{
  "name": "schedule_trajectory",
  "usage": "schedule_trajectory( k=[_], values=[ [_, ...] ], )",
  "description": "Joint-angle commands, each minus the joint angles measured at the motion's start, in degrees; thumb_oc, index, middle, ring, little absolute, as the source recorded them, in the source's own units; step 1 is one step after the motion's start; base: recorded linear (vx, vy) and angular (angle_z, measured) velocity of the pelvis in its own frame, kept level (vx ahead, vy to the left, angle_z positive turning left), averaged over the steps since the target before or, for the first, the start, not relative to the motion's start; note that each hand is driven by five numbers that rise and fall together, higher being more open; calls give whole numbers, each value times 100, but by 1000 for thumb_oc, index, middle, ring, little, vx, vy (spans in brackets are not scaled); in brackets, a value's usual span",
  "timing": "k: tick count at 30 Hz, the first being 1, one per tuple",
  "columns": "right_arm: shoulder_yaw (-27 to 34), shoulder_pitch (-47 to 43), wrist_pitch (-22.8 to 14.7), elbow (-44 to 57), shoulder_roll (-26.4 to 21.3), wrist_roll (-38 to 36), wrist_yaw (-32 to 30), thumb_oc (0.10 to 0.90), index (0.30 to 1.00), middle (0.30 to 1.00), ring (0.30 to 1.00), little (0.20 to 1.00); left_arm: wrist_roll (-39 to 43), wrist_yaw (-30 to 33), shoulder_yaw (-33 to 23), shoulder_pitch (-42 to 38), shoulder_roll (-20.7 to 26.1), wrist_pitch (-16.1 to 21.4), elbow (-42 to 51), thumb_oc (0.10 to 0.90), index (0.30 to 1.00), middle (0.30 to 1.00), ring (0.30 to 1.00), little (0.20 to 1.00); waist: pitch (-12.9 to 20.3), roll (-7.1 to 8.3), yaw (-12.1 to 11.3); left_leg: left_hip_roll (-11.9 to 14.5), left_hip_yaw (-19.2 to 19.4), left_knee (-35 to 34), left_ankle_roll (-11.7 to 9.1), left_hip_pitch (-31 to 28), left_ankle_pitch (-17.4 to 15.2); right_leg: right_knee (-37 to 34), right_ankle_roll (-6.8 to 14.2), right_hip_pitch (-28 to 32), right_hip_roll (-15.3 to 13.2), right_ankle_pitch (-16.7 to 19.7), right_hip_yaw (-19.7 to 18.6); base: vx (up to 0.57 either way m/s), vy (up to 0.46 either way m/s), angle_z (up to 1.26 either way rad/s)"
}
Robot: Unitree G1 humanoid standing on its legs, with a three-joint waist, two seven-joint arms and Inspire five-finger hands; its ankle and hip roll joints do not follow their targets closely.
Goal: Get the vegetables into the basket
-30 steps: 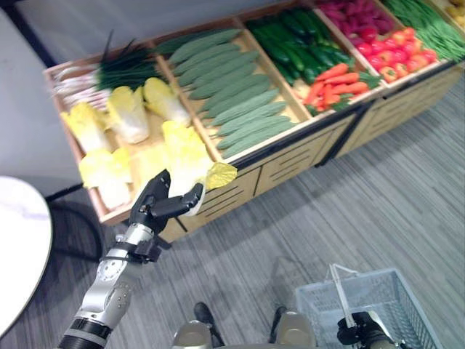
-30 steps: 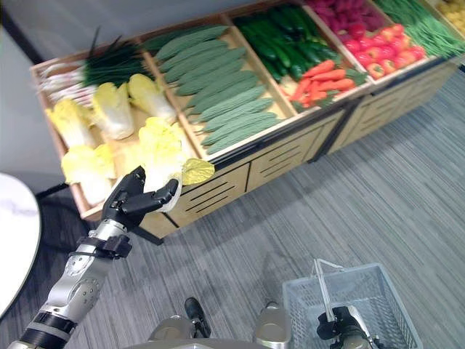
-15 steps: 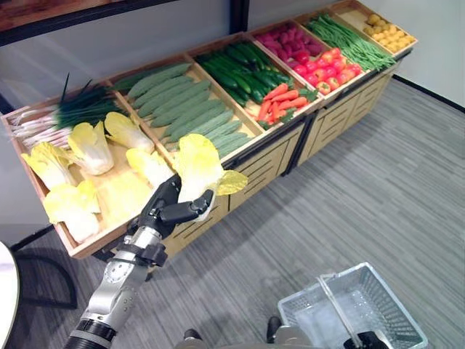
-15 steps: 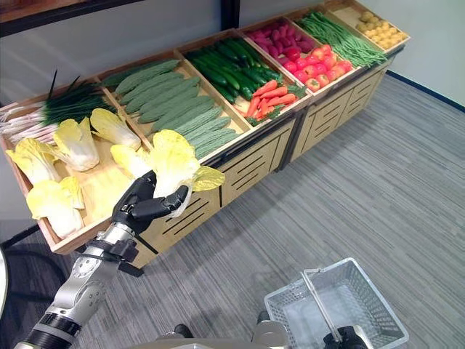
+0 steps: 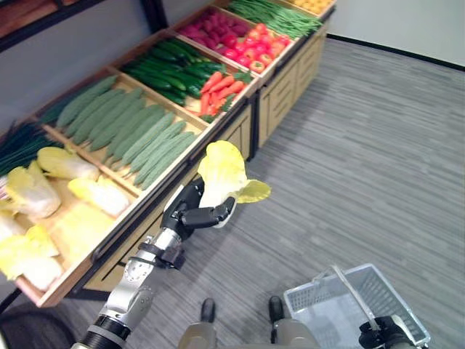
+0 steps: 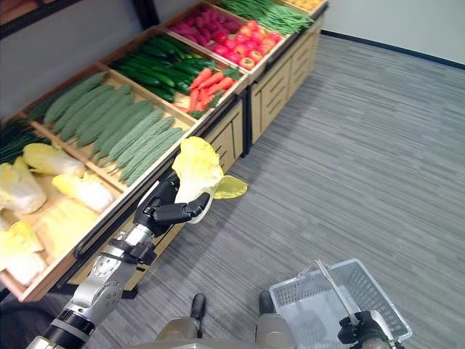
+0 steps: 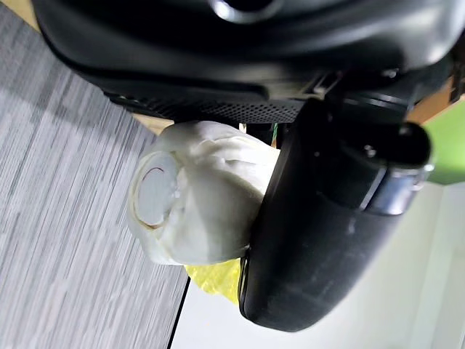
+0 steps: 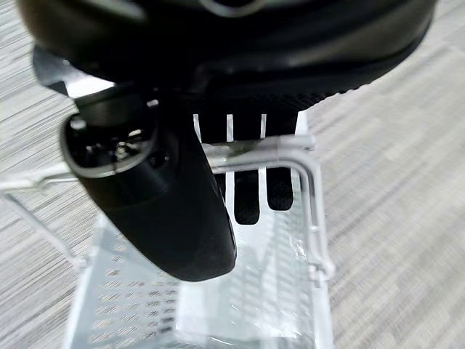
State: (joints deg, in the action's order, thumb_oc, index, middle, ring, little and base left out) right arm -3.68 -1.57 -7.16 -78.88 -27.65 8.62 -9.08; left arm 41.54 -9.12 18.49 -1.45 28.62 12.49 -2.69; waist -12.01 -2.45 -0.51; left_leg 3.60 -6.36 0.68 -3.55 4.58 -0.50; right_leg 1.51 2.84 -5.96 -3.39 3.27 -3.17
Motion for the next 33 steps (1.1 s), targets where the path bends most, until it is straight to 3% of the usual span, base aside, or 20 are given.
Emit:
schedule_trajectory(
  k=[1,4,7,9,12,13,16,22,24,30,33],
  values=[
    [-103,34,-125,165,-122,-205,-116,400,300,300,300,300,101,-93,-527,-539,247,692,842,400,300,300,300,300,-35,318,19,-76,281,352,9,159,378,519,404,496,-430,-389,11,83,334,-72],
    [-88,64,-113,193,-42,-217,-100,400,300,300,300,300,127,-147,-430,-528,326,725,873,400,300,300,300,300,20,380,73,-192,634,301,149,11,226,490,597,396,-656,-188,-246,50,335,-41],
    [-192,33,-127,359,89,-208,-97,400,300,300,300,300,142,-115,-445,-532,368,767,789,400,300,300,300,300,31,471,86,-270,987,259,229,-53,117,412,806,125,-804,231,-498,-42,221,-72],
    [-255,-69,-120,423,150,-205,-113,400,300,300,300,300,120,-28,-483,-568,378,787,698,400,300,300,300,300,-21,488,25,-250,1217,302,259,-63,61,442,831,-53,-877,424,-356,-80,134,-76],
    [-301,-85,-108,500,240,-188,-106,400,300,300,300,300,32,30,-568,-547,466,731,624,400,300,300,300,300,-60,429,-149,-97,1588,271,294,-157,15,785,697,5,-1197,333,947,-98,102,-89],
    [-274,-35,-103,458,286,-158,-100,400,300,300,300,300,17,12,-651,-454,489,673,646,400,300,300,300,300,5,422,-212,-29,1880,180,314,-228,44,1026,634,134,-1353,266,1578,-80,102,-108],
    [-282,82,-120,489,329,-122,-99,400,300,300,300,300,23,6,-716,-385,484,663,657,400,300,300,300,300,82,466,-197,-13,2077,74,295,-331,89,1036,655,149,-1318,285,1633,-17,15,-78],
    [-237,288,-114,355,356,-58,-18,400,300,300,300,300,23,-123,-746,-244,479,647,716,400,300,300,300,300,193,557,-158,52,2352,9,171,-553,104,393,706,367,-1203,315,1734,44,-131,-43],
    [-234,369,-123,266,309,-19,-5,400,300,300,300,300,38,-198,-754,-180,489,623,750,400,300,300,300,300,234,519,-117,235,2355,1,3,-601,236,39,611,545,-949,187,1710,49,-347,-19],
    [-212,430,-127,259,65,-46,-34,400,300,300,300,300,162,-204,-673,-189,426,569,760,400,300,300,300,300,265,341,-34,601,2243,-109,-251,-675,565,-128,395,715,-549,7,1681,25,-242,-8],
    [-193,420,-130,266,-79,-58,-45,400,300,300,300,300,179,-207,-585,-250,368,522,726,400,300,300,300,300,234,302,-20,721,2093,152,-334,-579,600,-171,286,820,-426,-82,1684,5,-194,3]
  ],
)
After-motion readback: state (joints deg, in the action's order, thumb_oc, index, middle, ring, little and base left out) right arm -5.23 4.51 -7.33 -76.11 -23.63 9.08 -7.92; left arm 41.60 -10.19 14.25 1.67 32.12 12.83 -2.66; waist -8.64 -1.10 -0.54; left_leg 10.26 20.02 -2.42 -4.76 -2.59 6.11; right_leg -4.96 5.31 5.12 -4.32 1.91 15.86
